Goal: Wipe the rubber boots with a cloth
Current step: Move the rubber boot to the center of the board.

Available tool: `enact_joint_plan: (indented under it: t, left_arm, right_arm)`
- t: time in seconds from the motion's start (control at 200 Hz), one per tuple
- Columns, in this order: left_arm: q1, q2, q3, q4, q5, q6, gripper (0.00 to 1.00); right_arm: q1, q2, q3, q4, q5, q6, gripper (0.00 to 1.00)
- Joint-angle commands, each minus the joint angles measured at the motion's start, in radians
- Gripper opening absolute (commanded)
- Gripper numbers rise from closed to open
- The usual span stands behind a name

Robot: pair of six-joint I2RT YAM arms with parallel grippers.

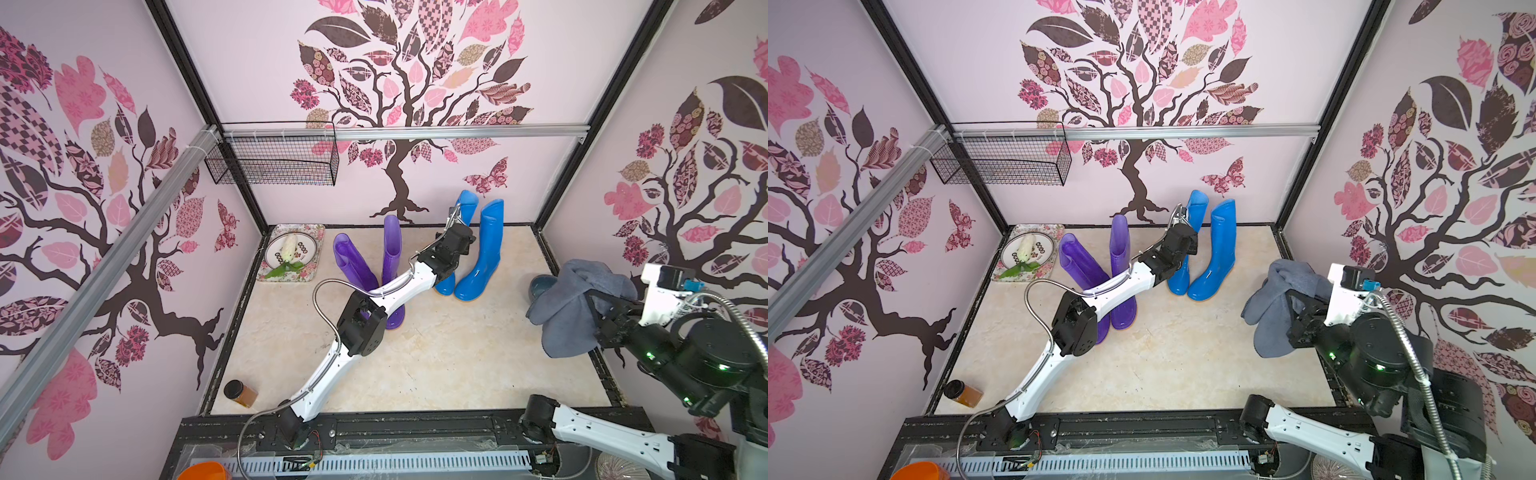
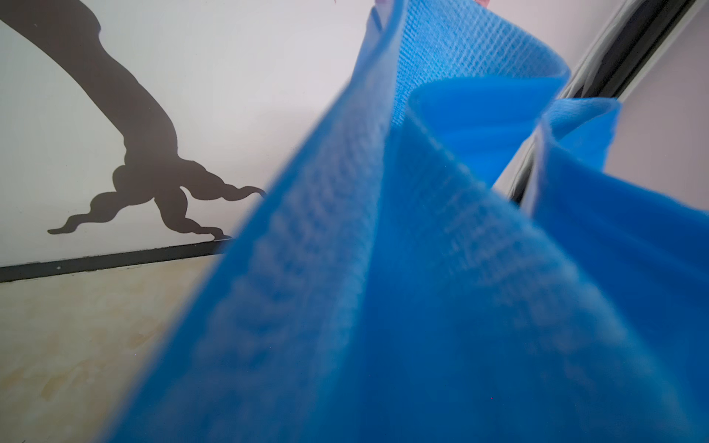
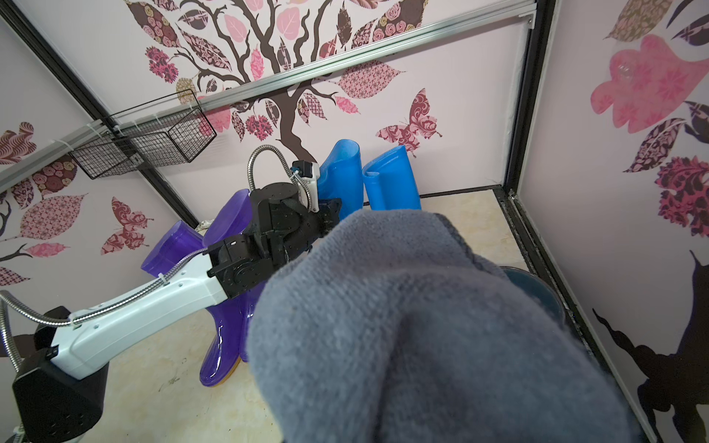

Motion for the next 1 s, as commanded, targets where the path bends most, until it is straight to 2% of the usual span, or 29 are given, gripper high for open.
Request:
enact_joint_plan:
  t: [0.0,0.06,0.09,0.145,0.275,0.31,0.34,0.35,0.475,0.54,0.595,0.65,0.735,0.77,0.84,0.905,0.995]
  left_arm:
    - [0.002,-0.013,0.081,0.046,0.092,-0.023,0.11]
    - [-0.003,-0.026,0.050,0.052,0.085,-0.039,0.15]
    - [-0.002,-0.035,0.029,0.058,0.086,-0.045,0.20]
    - [-0.002,-0.056,0.001,0.063,0.087,-0.040,0.43]
    - [-0.003,-0.154,-0.080,0.063,0.092,-0.018,0.72]
    - [-0.006,-0.195,-0.121,0.075,0.088,-0.014,0.82]
    - [-0.011,-0.235,-0.161,0.091,0.074,-0.007,0.96]
    - [-0.012,-0.249,-0.175,0.097,0.070,-0.006,0.97]
    - [-0.037,-0.410,-0.303,0.118,0.024,0.038,0.98]
    - [-0.049,-0.482,-0.355,0.079,0.006,0.047,0.98]
    - [-0.058,-0.548,-0.408,0.046,-0.007,0.049,0.98]
    - [-0.060,-0.624,-0.492,0.009,-0.012,0.030,0.98]
    - [-0.069,-0.750,-0.639,0.001,-0.011,0.025,0.98]
    - [-0.079,-0.802,-0.690,-0.010,-0.030,0.024,0.98]
    - [-0.106,-0.894,-0.768,-0.045,-0.018,0.033,0.98]
    - [-0.146,-0.977,-0.823,-0.079,-0.077,0.051,0.98]
    - [-0.147,-1.105,-0.899,-0.165,-0.100,0.019,0.98]
  right_arm:
    - [-0.001,-0.010,-0.041,0.040,-0.027,-0.011,0.00]
    - [-0.001,-0.012,-0.067,0.056,-0.037,-0.011,0.00]
    - [-0.001,-0.014,-0.081,0.064,-0.043,-0.010,0.00]
    - [-0.001,-0.017,-0.114,0.075,-0.058,-0.001,0.00]
    - [-0.001,-0.032,-0.255,0.110,-0.106,0.054,0.00]
    - [-0.001,-0.034,-0.298,0.123,-0.114,0.080,0.00]
    - [-0.001,-0.034,-0.335,0.138,-0.120,0.103,0.00]
    - [-0.001,-0.034,-0.345,0.144,-0.121,0.111,0.00]
    - [-0.001,0.004,-0.465,0.178,-0.105,0.203,0.00]
    - [-0.003,0.046,-0.501,0.176,-0.115,0.239,0.07]
    - [-0.003,0.075,-0.507,0.165,-0.122,0.273,0.25]
    - [-0.003,0.091,-0.488,0.139,-0.113,0.300,0.47]
    - [-0.003,0.091,-0.457,0.101,-0.106,0.349,0.87]
    - [-0.003,0.093,-0.449,0.089,-0.117,0.358,0.99]
    - [-0.003,0.120,-0.424,0.044,-0.124,0.375,1.00]
    - [-0.004,0.163,-0.368,-0.018,-0.118,0.376,1.00]
    - [-0.005,0.201,-0.263,-0.085,-0.135,0.384,1.00]
